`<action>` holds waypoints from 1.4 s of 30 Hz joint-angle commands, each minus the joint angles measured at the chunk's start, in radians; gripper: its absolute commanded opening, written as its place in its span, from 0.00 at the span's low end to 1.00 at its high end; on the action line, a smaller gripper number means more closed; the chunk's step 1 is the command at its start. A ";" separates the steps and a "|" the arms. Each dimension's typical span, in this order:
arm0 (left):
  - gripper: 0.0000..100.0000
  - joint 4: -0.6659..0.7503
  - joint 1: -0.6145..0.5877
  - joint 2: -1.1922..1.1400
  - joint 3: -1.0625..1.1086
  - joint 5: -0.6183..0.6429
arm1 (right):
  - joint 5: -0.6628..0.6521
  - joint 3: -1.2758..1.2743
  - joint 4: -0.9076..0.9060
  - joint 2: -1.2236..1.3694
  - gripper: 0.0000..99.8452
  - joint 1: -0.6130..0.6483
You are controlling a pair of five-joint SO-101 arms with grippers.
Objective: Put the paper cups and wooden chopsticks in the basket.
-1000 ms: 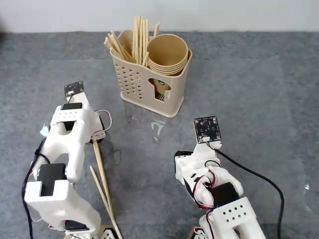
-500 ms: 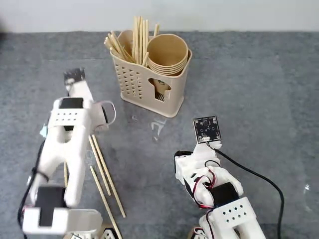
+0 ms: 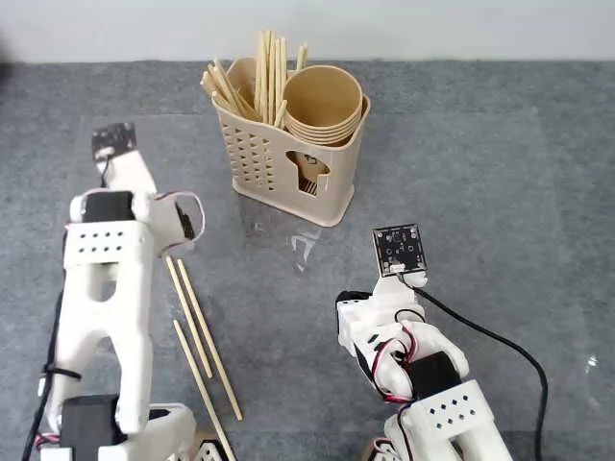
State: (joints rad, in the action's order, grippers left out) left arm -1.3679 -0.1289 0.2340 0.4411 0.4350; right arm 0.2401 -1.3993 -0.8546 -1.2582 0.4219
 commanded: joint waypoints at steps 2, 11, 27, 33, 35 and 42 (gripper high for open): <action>0.27 0.126 -0.037 0.048 0.130 -0.051 | -0.011 0.003 0.016 -0.016 0.01 0.001; 0.19 0.434 -0.035 0.046 0.461 -0.089 | -0.011 0.003 0.016 -0.016 0.01 0.001; 0.13 0.371 -0.037 -0.249 0.321 -0.083 | -0.011 0.003 0.016 -0.016 0.01 -0.002; 0.01 0.333 -0.034 -0.310 0.266 -0.084 | -0.011 0.003 0.016 -0.016 0.01 -0.004; 0.01 0.333 -0.034 -0.310 0.265 -0.083 | -0.011 0.003 0.016 -0.016 0.01 -0.004; 0.01 0.336 -0.012 -0.308 0.206 -0.035 | -0.011 0.003 0.016 -0.016 0.01 -0.004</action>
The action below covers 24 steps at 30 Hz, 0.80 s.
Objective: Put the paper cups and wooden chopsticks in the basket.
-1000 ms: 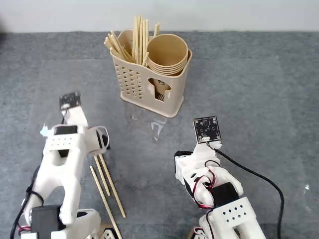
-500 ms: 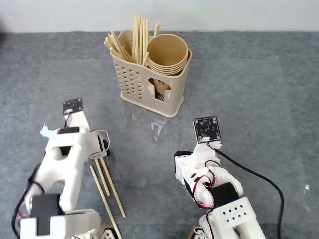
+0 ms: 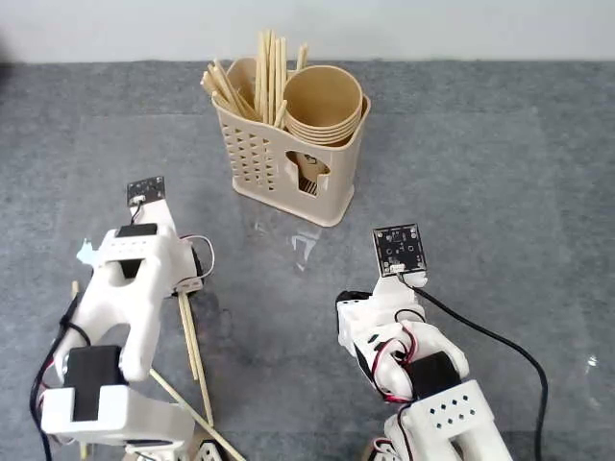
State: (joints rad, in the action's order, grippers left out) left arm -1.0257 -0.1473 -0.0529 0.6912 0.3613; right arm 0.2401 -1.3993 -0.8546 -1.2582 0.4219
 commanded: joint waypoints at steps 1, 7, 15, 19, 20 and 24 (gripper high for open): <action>0.01 -0.012 0.008 -0.021 -0.070 0.055 | -0.011 0.003 0.016 -0.016 0.01 -0.004; 0.01 -0.207 0.006 -0.021 -0.306 0.071 | -0.011 0.003 0.016 -0.016 0.01 -0.002; 0.01 -0.402 0.000 -0.021 -0.510 0.071 | -0.011 0.003 0.016 -0.016 0.01 -0.001; 0.01 -0.422 -0.006 -0.031 -0.513 0.061 | -0.011 0.002 0.016 -0.016 0.01 -0.001; 0.02 -0.443 -0.021 -0.032 -0.513 0.046 | -0.011 0.002 0.016 -0.016 0.01 -0.001; 0.02 -0.476 -0.141 -0.026 -0.513 -0.032 | -0.011 0.002 0.016 -0.016 0.01 -0.001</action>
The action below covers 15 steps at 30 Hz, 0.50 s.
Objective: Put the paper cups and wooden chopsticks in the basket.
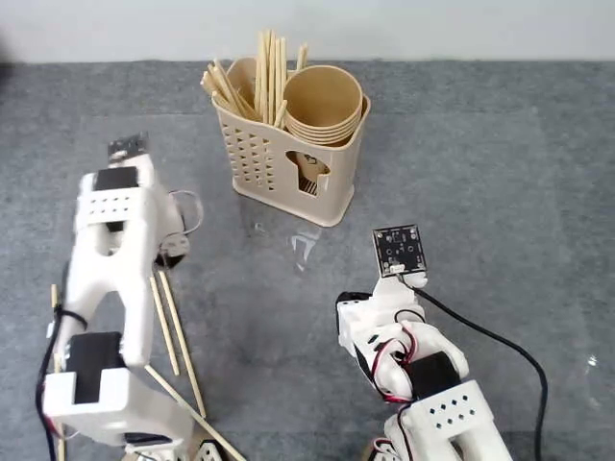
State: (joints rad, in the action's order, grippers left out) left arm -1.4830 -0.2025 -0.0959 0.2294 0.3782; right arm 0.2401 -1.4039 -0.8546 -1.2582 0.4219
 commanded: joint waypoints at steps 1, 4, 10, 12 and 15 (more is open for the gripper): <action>0.02 -0.014 -0.130 0.017 -0.053 -0.080 | -0.011 0.006 0.016 -0.016 0.01 -0.001; 0.02 -0.006 -0.255 0.009 -0.051 -0.206 | -0.011 0.006 0.016 -0.016 0.01 -0.001; 0.03 0.003 -0.482 0.008 -0.048 -0.446 | -0.011 0.006 0.016 -0.016 0.01 0.001; 0.08 0.031 -0.543 0.006 -0.045 -0.528 | -0.011 0.006 0.016 -0.016 0.01 0.001; 0.18 0.089 -0.620 -0.029 -0.047 -0.644 | -0.011 -0.008 0.036 -0.016 0.01 0.001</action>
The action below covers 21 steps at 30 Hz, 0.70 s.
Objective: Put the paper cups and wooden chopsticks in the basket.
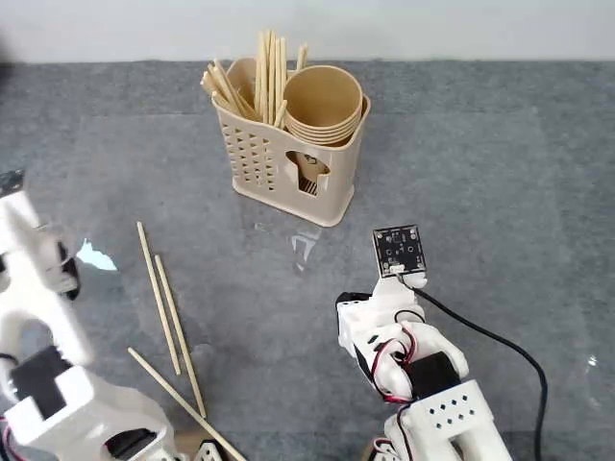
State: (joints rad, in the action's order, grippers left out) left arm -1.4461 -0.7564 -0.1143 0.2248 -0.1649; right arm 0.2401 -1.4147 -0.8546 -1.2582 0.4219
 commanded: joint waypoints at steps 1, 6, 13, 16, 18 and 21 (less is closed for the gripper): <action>0.21 0.072 -0.087 -0.029 -0.042 -0.129 | -0.011 -0.006 0.048 -0.016 0.01 0.001; 0.23 0.183 -0.133 -0.172 -0.045 -0.210 | -0.014 -0.034 0.091 -0.016 0.01 0.001; 0.21 0.284 -0.137 -0.354 -0.047 -0.218 | -0.014 -0.034 0.091 -0.016 0.01 0.001; 0.10 0.292 -0.130 -0.384 -0.048 -0.218 | -0.014 -0.034 0.093 -0.016 0.01 0.001; 0.01 0.284 -0.115 -0.387 -0.047 -0.218 | -0.026 -0.034 0.093 -0.016 0.01 0.001; 0.01 0.265 -0.107 -0.384 -0.048 -0.212 | -0.031 -0.034 0.093 -0.016 0.01 0.001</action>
State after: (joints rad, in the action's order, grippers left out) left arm -1.2114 -0.8562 -0.4381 0.1818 -0.3721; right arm 0.2232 -1.4561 -0.7841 -1.2612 0.4219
